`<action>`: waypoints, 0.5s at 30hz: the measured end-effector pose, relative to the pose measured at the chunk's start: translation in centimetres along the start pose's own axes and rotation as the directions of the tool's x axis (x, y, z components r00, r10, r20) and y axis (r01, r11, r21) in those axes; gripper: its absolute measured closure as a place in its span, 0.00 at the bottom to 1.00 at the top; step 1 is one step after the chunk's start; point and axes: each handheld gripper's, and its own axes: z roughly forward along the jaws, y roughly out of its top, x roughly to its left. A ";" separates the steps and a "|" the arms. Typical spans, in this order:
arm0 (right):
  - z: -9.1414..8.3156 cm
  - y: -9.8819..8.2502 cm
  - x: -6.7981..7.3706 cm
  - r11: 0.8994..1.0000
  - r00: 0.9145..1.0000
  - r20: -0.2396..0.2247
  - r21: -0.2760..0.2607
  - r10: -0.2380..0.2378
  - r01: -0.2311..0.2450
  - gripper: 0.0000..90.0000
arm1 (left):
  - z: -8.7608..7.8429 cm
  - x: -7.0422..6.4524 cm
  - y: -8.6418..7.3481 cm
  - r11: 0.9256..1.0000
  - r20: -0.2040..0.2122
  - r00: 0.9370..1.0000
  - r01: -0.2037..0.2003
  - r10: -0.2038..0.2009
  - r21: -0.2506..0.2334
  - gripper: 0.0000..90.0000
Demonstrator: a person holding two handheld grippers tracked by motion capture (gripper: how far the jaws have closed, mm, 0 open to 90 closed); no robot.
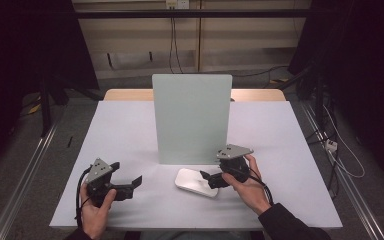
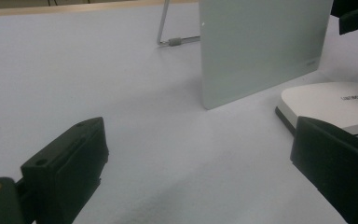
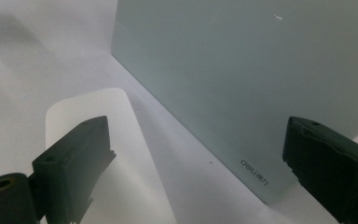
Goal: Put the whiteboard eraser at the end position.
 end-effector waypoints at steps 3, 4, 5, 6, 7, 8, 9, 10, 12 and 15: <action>-0.4 -0.2 -0.2 1.000 1.000 0.019 -0.012 0.006 -0.006 0.08 | 0.0 0.0 0.0 1.000 -0.003 1.000 -0.002 0.002 0.000 0.04; -0.5 -0.2 -0.2 1.000 1.000 0.026 -0.017 0.010 -0.009 0.08 | -0.1 0.0 0.0 1.000 -0.007 1.000 -0.005 0.005 0.002 0.04; -0.7 -0.3 -0.3 1.000 0.999 0.037 -0.020 0.014 -0.014 0.08 | -0.1 -0.1 0.0 1.000 -0.012 1.000 -0.003 0.003 -0.001 0.04; -0.9 -0.5 -0.4 1.000 0.999 0.039 -0.026 0.014 -0.013 0.08 | -0.1 0.0 0.0 1.000 -0.009 1.000 -0.004 0.004 0.000 0.04; -1.2 -0.6 -0.5 0.999 0.999 0.042 -0.031 0.016 -0.015 0.08 | -0.1 0.0 0.0 1.000 -0.010 1.000 -0.003 0.003 0.000 0.04; -1.4 -0.8 -0.7 0.999 0.998 0.057 -0.031 0.020 -0.019 0.08 | -0.1 0.0 0.0 1.000 -0.011 1.000 -0.004 0.004 0.001 0.04; -1.7 -0.9 -0.9 0.999 0.997 0.072 -0.038 0.025 -0.023 0.08 | -0.1 0.0 0.0 1.000 -0.010 1.000 -0.003 0.003 -0.001 0.04; -2.0 -1.1 -1.2 0.999 0.996 0.082 -0.045 0.035 -0.031 0.08 | -0.1 0.0 0.0 1.000 -0.007 1.000 -0.003 0.003 -0.003 0.04; -2.5 -1.6 -1.8 0.997 0.993 0.097 -0.052 0.063 -0.058 0.08 | -0.2 0.0 0.0 1.000 -0.013 1.000 -0.009 0.009 -0.006 0.04; -3.3 -2.4 -2.6 0.993 0.988 0.114 -0.063 0.104 -0.097 0.08 | -0.2 0.0 0.0 1.000 -0.010 1.000 -0.003 0.003 -0.003 0.04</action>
